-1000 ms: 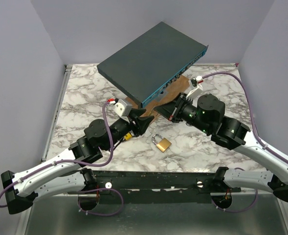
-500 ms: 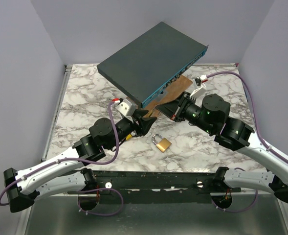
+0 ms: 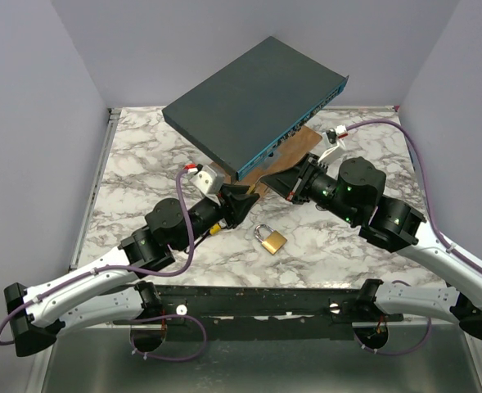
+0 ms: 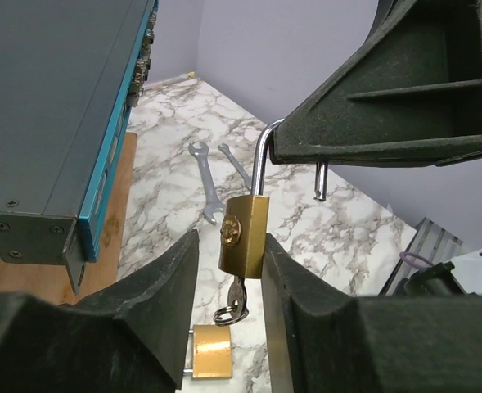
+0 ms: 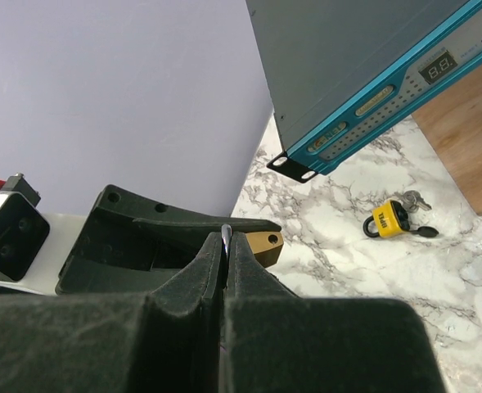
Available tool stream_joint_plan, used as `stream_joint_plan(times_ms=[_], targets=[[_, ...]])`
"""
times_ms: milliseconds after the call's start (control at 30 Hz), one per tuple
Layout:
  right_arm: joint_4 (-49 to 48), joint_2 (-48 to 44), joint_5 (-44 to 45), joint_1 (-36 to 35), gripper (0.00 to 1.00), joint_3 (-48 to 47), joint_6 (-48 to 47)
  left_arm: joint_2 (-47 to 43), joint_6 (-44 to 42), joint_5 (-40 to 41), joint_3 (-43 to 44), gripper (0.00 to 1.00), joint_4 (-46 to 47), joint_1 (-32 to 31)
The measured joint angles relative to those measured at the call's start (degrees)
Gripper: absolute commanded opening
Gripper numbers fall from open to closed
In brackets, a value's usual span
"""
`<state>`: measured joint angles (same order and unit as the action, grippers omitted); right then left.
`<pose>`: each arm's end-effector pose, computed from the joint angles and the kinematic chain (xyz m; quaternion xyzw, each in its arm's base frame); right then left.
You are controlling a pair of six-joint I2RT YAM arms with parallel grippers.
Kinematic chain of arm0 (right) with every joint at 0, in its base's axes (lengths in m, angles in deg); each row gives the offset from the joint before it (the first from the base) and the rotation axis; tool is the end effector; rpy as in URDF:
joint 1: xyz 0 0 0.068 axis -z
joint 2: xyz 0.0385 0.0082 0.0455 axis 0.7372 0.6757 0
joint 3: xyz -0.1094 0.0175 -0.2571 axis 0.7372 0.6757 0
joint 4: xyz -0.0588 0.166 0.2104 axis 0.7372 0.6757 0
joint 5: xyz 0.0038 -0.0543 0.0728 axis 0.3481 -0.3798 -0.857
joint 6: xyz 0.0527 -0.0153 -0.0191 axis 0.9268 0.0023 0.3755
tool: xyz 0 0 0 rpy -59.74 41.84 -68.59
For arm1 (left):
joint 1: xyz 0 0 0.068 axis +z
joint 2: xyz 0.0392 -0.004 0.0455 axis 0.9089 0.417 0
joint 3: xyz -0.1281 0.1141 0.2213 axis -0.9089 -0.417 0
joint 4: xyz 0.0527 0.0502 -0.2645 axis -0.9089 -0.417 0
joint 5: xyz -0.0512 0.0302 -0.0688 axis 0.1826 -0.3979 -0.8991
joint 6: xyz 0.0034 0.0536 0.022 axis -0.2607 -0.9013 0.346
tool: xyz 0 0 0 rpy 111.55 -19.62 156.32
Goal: Lock with the key
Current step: Lock the lock.
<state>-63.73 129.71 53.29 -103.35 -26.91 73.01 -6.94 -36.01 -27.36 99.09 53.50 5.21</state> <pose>0.1366 0.1884 0.4398 0.0283 0.7538 0.4867 0.4406 0.1122 -0.1805 0.3755 0.1870 0.6465 -0.4086 0.6165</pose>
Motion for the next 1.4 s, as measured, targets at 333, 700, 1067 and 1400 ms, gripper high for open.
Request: stream_joint_plan(times_ms=[333, 700, 1067, 1400], targets=[[-0.55, -0.07, -1.07, 0.0, 0.01, 0.17, -1.2, -0.94, 0.87, -2.62, 0.0, 0.0, -0.11, -0.2], [-7.34, -4.42, -9.18, -0.13, 0.11, 6.51, -11.26, -4.33, 5.11, -18.05, 3.85, 0.0, -11.04, 3.45], [-10.05, -7.54, -20.98, -0.28, 0.39, 8.11, -20.92, -8.04, 8.55, -41.51, 6.91, 0.0, -18.91, 11.08], [-10.49, -9.75, -33.53, -0.26, 0.53, 8.07, -25.86, -7.37, 8.83, -55.47, 10.01, 0.0, -24.11, 11.45]])
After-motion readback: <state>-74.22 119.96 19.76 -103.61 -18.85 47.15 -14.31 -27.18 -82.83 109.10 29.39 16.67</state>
